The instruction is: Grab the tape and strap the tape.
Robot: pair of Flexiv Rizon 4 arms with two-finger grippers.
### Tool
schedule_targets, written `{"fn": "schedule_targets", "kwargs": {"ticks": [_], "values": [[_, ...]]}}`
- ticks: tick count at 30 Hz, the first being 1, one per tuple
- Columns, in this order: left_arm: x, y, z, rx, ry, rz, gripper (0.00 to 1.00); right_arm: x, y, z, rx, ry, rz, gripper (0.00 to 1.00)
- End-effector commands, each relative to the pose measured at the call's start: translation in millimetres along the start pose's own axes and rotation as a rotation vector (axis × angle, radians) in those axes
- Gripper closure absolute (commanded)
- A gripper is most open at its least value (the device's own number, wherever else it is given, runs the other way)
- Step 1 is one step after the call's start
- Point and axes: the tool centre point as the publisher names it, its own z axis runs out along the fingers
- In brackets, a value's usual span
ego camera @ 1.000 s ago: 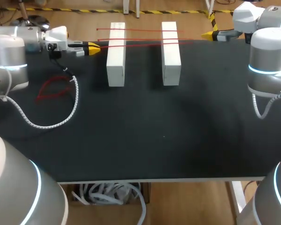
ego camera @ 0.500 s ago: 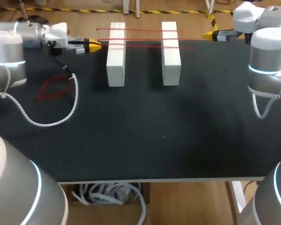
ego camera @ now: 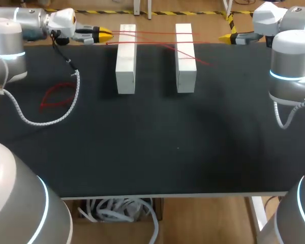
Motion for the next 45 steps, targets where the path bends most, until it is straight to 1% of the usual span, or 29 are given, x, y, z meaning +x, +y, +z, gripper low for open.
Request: {"fn": "schedule_targets", "kwargs": {"ticks": [1,4,6,9,11,14,17,20,24,28,30,32,34,35,37,38,42,45], "values": [[13.6,-34.3,12.0,-0.038,-0.068,0.019,1.0,-0.7,-0.3,-0.8,-0.001,0.003,0.0,0.0],[13.8,-55.7,20.4,-0.025,-0.071,0.035,1.0,-0.7,-0.3,-0.8,-0.001,0.003,0.0,0.0],[13.7,-68.5,26.7,0.004,-0.071,0.01,1.0,-0.7,-0.3,-0.8,-0.001,0.003,0.0,0.0],[12.3,-82.6,34.5,0.027,-0.074,-0.037,1.0,-0.7,-0.3,-0.8,-0.001,0.003,0.0,0.0],[11.0,-92.3,38.4,0.045,-0.082,-0.051,1.0,-0.7,-0.3,-0.8,-0.001,0.003,0.0,0.0],[4.5,-108.1,42.8,0.093,-0.122,-0.077,1.0,-0.7,-0.3,-0.8,-0.001,0.003,0.0,0.0],[-1.4,-123.7,49.3,0.109,-0.15,-0.072,1.0,-0.7,-0.3,-0.8,-0.001,0.003,0.0,0.0],[-6.0,-138.2,55.1,0.16,-0.154,-0.065,1.0,-0.7,-0.3,-0.8,-0.001,0.003,0.0,0.0],[-7.4,-156.6,61.4,0.254,-0.12,-0.011,1.0,-0.7,-0.3,-0.8,-0.001,0.003,0.0,0.0],[-6.9,-167.5,68.6,0.275,-0.073,0.022,1.0,-0.7,-0.3,-0.8,-0.001,0.003,0.0,0.0],[-6.4,-171.2,72.1,0.26,-0.079,0.039,1.0,-0.7,-0.3,-0.8,-0.001,0.003,0.0,0.0],[-3.8,-175.1,76.8,0.281,-0.062,0.069,1.0,-0.7,-0.3,-0.8,-0.001,0.003,0.0,0.0],[-2.4,-176.4,81.3,0.27,-0.051,0.077,1.0,-0.7,-0.3,-0.8,-0.001,0.003,0.0,0.0],[-1.7,-177.3,82.6,0.284,-0.037,0.089,1.0,-0.7,-0.3,-0.8,-0.001,0.003,0.0,0.0],[-1.1,-179.1,84.2,0.279,-0.038,0.096,1.0,-0.7,-0.3,-0.8,-0.001,0.003,0.0,0.0],[-1.4,-180.4,84.7,0.294,-0.037,0.094,1.0,-0.7,-0.3,-0.8,-0.001,0.003,0.0,0.0],[-1.8,-183.1,85.0,0.299,-0.021,0.114,1.0,-0.7,-0.3,-0.8,-0.001,0.003,0.0,0.0],[-1.9,-182.4,84.6,0.324,-0.02,0.097,1.0,-0.7,-0.3,-0.8,-0.001,0.003,0.0,0.0]]}}
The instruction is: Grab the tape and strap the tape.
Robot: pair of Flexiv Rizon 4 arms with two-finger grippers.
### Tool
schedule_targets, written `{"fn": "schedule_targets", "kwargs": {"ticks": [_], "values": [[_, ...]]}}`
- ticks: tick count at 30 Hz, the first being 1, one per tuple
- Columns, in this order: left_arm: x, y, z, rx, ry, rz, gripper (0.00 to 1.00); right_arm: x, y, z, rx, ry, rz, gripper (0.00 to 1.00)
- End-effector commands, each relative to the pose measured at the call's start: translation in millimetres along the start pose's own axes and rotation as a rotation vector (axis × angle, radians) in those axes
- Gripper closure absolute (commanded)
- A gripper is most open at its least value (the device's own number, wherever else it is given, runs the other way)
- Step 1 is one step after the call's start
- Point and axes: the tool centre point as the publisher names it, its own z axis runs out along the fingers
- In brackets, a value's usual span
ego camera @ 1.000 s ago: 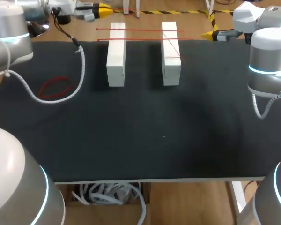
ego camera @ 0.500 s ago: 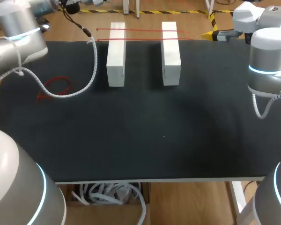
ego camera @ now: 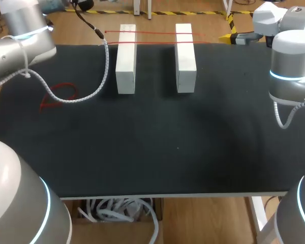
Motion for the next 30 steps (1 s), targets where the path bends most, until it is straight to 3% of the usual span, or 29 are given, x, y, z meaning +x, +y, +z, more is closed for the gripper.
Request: {"fn": "schedule_targets", "kwargs": {"ticks": [1,5,12,17,19,30], "values": [[-6.0,5.1,-2.6,0.034,0.008,-0.017,1.0,-0.7,-0.3,-0.8,-0.001,0.003,0.0,0.0],[-7.5,6.1,-3.3,0.078,0.032,0.0,1.0,-0.7,-0.3,-0.8,-0.001,0.003,0.0,0.0],[-5.5,5.3,-7.0,0.07,0.052,0.018,1.0,-0.7,-0.3,-0.8,-0.001,0.003,0.0,0.0],[-4.5,4.7,-10.8,0.032,0.025,0.022,1.0,-0.7,-0.3,-0.8,-0.001,0.003,0.0,0.0],[-4.8,6.5,-16.7,-0.004,-0.027,0.022,1.0,-0.7,-0.3,-0.8,-0.001,0.003,0.0,0.0],[-4.8,6.5,-16.7,-0.004,-0.027,0.022,1.0,-0.7,-0.3,-0.8,-0.001,0.003,0.0,0.0]]}}
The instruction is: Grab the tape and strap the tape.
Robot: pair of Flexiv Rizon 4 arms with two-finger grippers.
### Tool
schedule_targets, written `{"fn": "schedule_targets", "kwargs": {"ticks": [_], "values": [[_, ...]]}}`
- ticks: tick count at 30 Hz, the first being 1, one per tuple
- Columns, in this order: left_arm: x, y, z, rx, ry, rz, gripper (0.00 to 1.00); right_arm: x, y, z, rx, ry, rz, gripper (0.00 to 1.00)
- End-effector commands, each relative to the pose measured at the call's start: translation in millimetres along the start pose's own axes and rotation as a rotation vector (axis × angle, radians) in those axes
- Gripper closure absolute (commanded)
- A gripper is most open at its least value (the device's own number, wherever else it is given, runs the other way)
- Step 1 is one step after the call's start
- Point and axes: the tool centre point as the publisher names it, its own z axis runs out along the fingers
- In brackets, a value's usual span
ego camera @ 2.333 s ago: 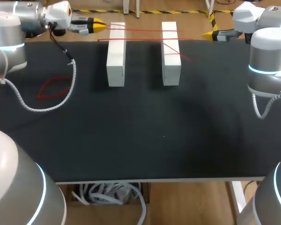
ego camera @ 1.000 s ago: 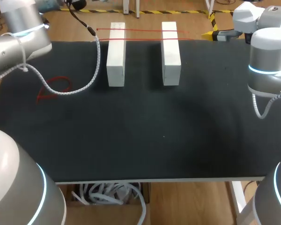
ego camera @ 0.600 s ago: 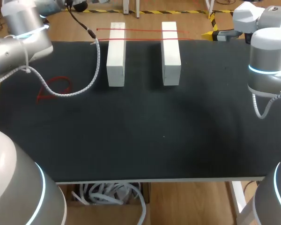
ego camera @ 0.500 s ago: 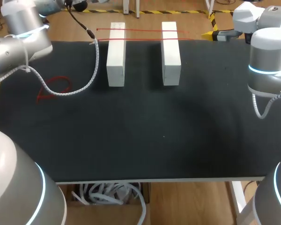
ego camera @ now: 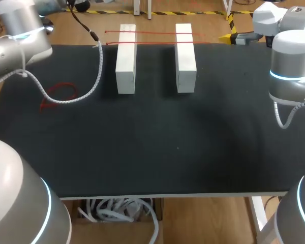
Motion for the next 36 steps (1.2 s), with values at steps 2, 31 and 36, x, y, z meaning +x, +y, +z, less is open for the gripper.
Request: {"fn": "schedule_targets", "kwargs": {"ticks": [2,31,36], "values": [[4.9,-1.9,0.7,-0.003,-0.019,0.003,1.0,-0.7,-0.3,-0.8,-0.001,0.003,0.0,0.0],[4.9,-1.9,0.7,-0.003,-0.019,0.003,1.0,-25.7,13.0,-25.3,-0.132,-0.485,0.844,0.0],[4.9,-1.9,0.7,-0.003,-0.019,0.003,1.0,-22.5,2.7,-19.0,-0.148,-0.333,1.257,0.0]]}}
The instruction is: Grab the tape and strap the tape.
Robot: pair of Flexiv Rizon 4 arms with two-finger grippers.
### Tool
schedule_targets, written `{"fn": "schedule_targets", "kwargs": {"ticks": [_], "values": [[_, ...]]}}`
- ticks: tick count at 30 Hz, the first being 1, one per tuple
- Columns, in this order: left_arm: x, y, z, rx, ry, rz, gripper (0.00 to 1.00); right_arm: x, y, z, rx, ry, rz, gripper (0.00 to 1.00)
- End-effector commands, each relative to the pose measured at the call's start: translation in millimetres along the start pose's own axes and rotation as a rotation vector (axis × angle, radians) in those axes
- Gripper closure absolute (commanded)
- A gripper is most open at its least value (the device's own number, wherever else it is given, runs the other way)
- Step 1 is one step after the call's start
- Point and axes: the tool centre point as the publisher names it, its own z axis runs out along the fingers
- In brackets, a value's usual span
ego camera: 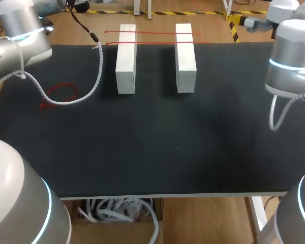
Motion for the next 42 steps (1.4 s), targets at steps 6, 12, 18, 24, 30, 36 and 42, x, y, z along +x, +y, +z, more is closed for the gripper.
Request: {"fn": "schedule_targets", "kwargs": {"ticks": [6,12,18,24,30,36,42], "values": [[0.7,0.3,0.1,0.002,-0.002,0.003,1.0,15.3,-11.2,9.8,-0.113,0.034,0.914,0.0],[0.7,0.3,0.1,0.002,-0.002,0.003,1.0,24.1,-7.0,5.1,-0.085,0.087,0.923,0.0],[0.7,0.3,0.1,0.002,-0.002,0.003,1.0,24.1,-7.0,5.1,-0.085,0.087,0.923,0.0],[0.7,0.3,0.1,0.002,-0.002,0.003,1.0,33.4,-8.3,6.0,-0.102,0.092,0.981,0.0],[0.7,0.3,0.1,0.002,-0.002,0.003,1.0,92.9,-11.5,18.0,-0.222,0.194,1.384,0.0],[0.7,0.3,0.1,0.002,-0.002,0.003,1.0,110.9,-15.3,21.1,-0.42,0.218,1.537,0.0],[0.7,0.3,0.1,0.002,-0.002,0.003,1.0,105.2,-15.2,27.3,-0.489,0.254,1.632,0.0]]}}
